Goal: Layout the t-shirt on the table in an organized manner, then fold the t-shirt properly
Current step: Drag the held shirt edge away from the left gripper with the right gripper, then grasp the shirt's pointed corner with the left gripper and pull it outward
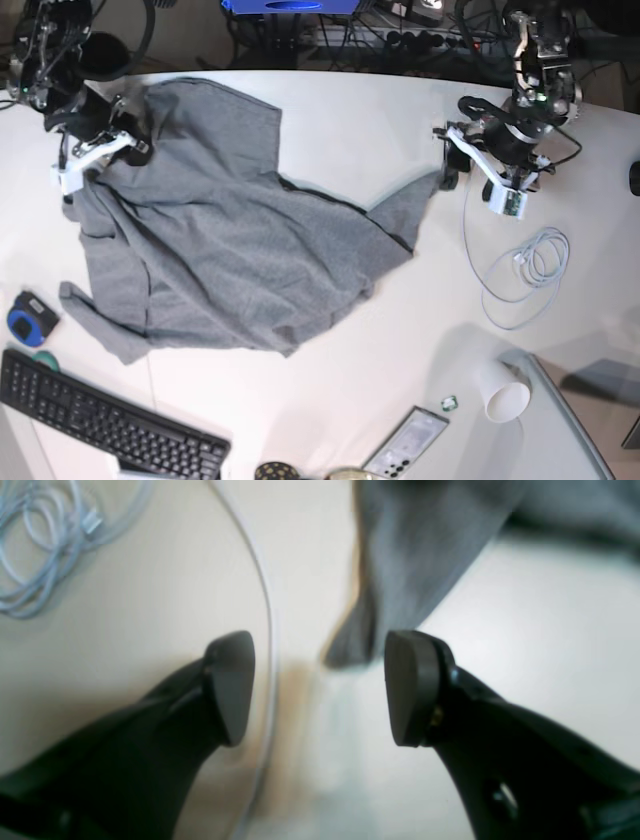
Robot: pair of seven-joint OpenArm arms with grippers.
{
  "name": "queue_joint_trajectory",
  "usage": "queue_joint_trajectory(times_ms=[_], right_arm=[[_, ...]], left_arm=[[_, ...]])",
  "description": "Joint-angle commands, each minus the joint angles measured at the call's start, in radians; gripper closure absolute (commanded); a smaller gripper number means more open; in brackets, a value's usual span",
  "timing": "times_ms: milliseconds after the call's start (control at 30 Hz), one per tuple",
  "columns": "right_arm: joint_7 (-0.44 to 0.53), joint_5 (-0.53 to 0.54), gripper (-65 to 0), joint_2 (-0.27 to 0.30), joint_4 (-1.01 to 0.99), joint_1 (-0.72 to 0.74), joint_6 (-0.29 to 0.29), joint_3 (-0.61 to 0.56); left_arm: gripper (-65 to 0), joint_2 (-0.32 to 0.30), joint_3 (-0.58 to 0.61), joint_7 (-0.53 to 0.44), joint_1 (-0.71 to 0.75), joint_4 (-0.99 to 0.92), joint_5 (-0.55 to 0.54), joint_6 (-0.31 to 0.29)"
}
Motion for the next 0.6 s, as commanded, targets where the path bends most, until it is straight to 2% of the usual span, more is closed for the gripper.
queue_joint_trajectory(times_ms=[0,167,267,433,567], right_arm=[[0.008,0.007,-0.6,0.007,0.031,-0.007,0.012,0.003],[0.008,0.005,-0.6,0.033,0.037,-0.016,0.015,0.0],[0.008,0.01,-0.6,0.043,0.037,-0.016,0.016,0.002],[0.008,0.01,-0.6,0.049,0.045,-0.024,0.016,0.003],[0.008,0.01,-0.6,0.058,0.043,-0.024,0.016,0.003]], left_arm=[[-39.0,-0.011,-0.005,-0.014,0.002,0.02,-0.053,0.003],[-39.0,-0.034,-0.003,-0.013,0.005,-0.044,-0.339,0.003],[-39.0,-0.034,0.026,-0.013,-0.012,-0.1,-0.426,0.003],[-39.0,-0.034,0.113,-0.016,-0.044,-0.176,-0.362,0.003],[-39.0,-0.031,0.113,-0.017,-0.067,-0.23,-0.331,0.006]])
